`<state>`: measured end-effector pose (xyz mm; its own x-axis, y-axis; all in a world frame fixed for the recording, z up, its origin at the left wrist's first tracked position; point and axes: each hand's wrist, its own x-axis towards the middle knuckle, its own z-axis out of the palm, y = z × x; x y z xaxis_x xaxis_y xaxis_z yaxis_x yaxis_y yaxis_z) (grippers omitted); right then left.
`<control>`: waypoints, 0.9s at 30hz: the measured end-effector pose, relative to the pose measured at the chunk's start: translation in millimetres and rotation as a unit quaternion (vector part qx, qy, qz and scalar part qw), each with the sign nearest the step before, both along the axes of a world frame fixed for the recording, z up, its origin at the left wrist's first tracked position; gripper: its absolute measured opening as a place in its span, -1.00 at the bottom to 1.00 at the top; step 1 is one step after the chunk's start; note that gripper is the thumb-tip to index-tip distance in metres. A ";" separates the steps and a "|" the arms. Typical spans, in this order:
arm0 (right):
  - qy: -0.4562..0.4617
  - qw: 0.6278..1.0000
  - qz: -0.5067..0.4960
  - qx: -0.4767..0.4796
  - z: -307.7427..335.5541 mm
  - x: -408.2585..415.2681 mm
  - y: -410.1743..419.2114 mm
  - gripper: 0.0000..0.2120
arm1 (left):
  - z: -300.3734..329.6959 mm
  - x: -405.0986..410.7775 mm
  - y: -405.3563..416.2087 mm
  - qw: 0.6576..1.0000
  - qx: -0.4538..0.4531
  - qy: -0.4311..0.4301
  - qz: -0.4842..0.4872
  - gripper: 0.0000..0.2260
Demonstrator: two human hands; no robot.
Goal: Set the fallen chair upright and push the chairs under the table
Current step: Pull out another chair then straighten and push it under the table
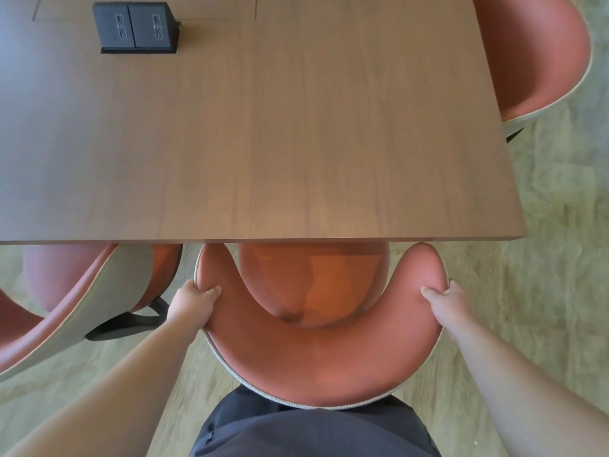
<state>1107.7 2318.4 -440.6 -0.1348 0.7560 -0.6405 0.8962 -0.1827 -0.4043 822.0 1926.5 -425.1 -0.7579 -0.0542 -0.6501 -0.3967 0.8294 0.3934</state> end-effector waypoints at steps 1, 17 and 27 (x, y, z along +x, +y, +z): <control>0.000 1.000 0.000 0.002 -1.6 -1.1 0.3 -0.61 | -0.5 -1.7 -0.2 1.000 0.000 0.002 -0.002 -0.83; -0.007 0.999 0.027 0.023 -8.2 -15.4 2.7 -0.62 | -10.4 -14.1 1.1 1.000 0.002 0.009 0.008 -0.80; -0.005 1.000 0.022 0.010 -9.0 -27.0 5.8 -0.49 | -14.4 -19.5 3.5 1.000 0.003 0.007 0.010 -0.84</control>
